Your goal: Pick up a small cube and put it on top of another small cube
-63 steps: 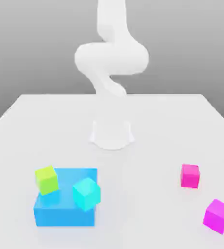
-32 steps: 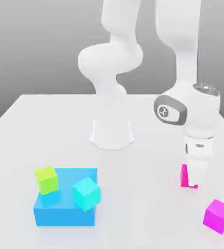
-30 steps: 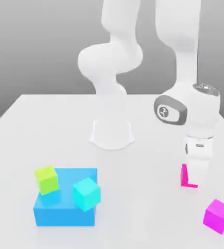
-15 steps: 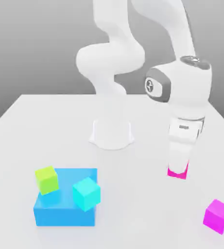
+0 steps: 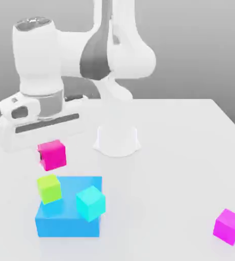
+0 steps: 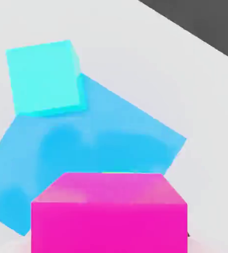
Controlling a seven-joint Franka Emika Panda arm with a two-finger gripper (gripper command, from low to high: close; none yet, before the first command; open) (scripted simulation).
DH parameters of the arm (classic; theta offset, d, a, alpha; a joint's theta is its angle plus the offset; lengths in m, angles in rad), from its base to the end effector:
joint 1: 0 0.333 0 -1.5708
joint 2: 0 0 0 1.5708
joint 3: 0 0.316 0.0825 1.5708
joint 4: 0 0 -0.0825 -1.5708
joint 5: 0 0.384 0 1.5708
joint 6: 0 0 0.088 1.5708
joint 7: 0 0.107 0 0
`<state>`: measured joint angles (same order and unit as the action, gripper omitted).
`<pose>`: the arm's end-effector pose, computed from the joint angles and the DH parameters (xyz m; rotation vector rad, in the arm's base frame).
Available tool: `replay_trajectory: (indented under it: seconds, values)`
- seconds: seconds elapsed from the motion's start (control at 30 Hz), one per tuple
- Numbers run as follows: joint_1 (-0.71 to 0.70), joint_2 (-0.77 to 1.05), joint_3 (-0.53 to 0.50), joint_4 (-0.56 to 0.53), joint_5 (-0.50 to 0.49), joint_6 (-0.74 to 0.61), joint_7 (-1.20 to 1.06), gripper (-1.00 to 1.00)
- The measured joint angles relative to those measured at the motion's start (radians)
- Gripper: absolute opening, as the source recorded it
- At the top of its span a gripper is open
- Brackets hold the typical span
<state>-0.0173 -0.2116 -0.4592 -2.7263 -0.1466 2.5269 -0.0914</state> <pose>0.3550 -0.1723 0.2826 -3.1063 0.3994 0.0014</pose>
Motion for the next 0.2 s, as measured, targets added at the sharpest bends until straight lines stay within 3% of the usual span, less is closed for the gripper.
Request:
replay_trajectory:
  seconds: [0.07, 0.1, 0.2]
  values:
    - [0.008, 0.062, -0.012, -0.011, 0.029, 0.070, -0.024, -1.00]
    - [0.010, 0.091, -0.016, -0.017, 0.042, 0.103, -0.034, 1.00]
    - [0.010, 0.091, -0.016, -0.017, 0.042, 0.103, -0.034, 1.00]
